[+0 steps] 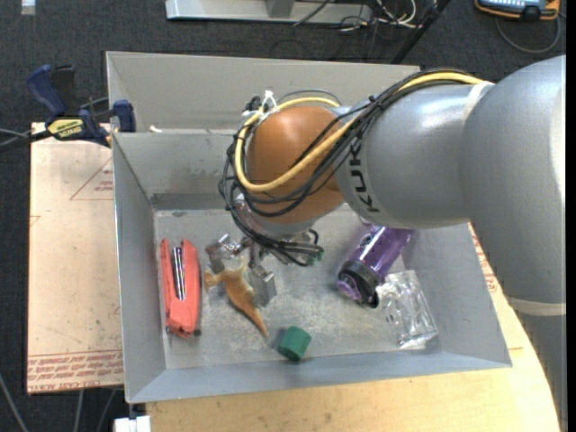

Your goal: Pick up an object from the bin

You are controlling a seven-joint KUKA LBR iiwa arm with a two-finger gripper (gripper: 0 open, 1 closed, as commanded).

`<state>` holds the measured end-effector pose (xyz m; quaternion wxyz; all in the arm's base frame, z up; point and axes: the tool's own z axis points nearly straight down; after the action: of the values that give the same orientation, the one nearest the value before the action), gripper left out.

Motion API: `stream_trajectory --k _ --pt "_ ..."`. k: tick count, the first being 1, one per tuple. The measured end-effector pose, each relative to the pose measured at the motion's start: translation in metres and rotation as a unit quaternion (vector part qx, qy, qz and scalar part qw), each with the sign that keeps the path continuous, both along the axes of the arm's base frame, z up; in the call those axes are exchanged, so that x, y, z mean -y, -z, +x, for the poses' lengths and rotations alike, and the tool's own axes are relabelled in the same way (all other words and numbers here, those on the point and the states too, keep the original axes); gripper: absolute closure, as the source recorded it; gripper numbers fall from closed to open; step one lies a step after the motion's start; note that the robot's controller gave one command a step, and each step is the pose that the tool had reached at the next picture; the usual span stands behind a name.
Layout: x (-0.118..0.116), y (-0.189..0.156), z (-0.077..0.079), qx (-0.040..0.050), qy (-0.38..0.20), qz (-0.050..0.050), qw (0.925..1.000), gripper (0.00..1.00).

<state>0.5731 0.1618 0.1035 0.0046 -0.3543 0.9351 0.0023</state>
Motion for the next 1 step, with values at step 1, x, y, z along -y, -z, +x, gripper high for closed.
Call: stream_trajectory --k 1 --pt "0.0001 0.0001 0.0000 -0.0001 0.000 0.000 1.0000 1.00"
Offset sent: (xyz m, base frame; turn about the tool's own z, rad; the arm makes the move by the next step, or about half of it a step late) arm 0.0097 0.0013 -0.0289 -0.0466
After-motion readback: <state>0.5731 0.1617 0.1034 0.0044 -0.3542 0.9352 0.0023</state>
